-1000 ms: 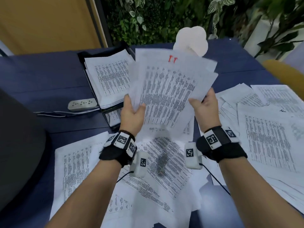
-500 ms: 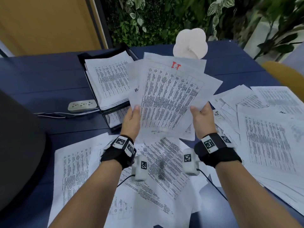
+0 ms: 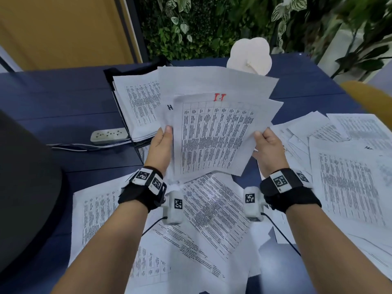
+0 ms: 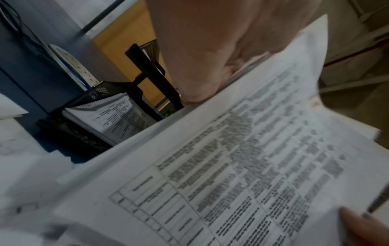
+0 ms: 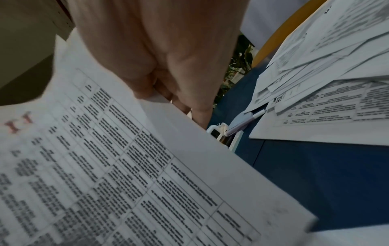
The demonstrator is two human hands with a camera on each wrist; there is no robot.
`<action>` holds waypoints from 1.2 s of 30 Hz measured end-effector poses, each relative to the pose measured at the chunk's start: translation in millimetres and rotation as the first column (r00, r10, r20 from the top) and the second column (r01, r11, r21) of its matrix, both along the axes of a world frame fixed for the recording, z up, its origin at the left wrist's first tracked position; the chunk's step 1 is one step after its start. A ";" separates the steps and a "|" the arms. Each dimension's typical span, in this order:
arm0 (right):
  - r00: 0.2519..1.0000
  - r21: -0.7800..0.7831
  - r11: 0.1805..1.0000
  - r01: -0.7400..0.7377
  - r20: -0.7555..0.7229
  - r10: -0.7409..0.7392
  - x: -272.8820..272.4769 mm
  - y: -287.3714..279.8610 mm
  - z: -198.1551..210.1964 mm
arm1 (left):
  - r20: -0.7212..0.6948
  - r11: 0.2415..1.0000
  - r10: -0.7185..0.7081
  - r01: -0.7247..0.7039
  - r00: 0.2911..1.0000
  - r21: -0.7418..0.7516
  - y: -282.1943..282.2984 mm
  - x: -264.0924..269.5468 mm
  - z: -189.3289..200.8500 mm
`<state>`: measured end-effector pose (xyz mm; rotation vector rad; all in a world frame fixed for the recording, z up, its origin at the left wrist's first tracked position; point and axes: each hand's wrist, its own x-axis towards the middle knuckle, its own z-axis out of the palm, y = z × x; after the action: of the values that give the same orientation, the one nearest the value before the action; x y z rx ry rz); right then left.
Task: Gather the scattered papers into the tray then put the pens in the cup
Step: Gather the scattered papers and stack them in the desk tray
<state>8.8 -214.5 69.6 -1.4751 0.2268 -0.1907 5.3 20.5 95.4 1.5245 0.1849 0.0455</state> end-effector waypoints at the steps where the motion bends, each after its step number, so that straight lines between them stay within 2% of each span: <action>1: 1.000 0.000 1.000 -0.008 -0.006 0.008 0.3 2.6 -1.0 | 0.006 0.999 -0.026 0.026 1.000 -0.047 0.1 0.3 -1.1; 4: 0.999 -0.033 0.999 -0.042 -0.028 0.041 -0.7 11.2 -7.2 | -0.013 0.992 -0.126 0.125 0.992 -0.027 -3.8 -2.2 -8.1; 8: 1.000 -0.069 0.998 0.002 0.026 0.000 -4.5 19.6 -4.4 | 0.066 0.993 -0.075 0.069 0.995 0.095 -10.1 -2.6 -14.1; 11: 0.996 0.008 0.999 0.033 0.088 -0.034 -4.7 20.1 1.4 | 0.115 0.999 -0.030 0.025 0.993 0.046 -5.4 0.4 -7.3; 13: 0.996 0.055 0.998 0.005 0.092 -0.010 -4.8 18.1 2.8 | 0.085 1.000 -0.017 0.017 0.996 0.010 -0.6 3.2 -7.2; 19: 1.000 0.045 0.999 -0.019 0.009 0.019 -3.2 13.9 -0.9 | 0.026 1.000 0.002 -0.002 1.000 -0.025 9.0 2.9 -13.6; 23: 0.995 0.016 0.995 -0.097 0.001 0.097 -2.7 23.5 2.3 | 0.032 0.998 -0.003 0.005 0.999 -0.067 4.4 1.8 -20.6; 27: 0.997 0.025 1.000 -0.010 0.075 0.008 1.3 29.0 8.2 | 0.082 0.998 -0.008 0.013 0.997 -0.058 0.0 8.8 -21.1; 30: 0.999 0.001 1.000 0.015 0.048 -0.015 3.3 27.7 5.8 | 0.084 0.997 0.012 -0.005 0.996 -0.076 2.5 12.5 -24.6; 36: 0.997 -0.075 0.995 -0.060 -0.057 0.056 3.7 28.2 -10.3 | 0.023 0.999 -0.036 0.036 0.999 0.014 2.9 9.3 -38.3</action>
<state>12.5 -186.4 59.3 -1.5626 0.2230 -0.1131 14.6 23.5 57.0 1.5396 0.1387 0.0355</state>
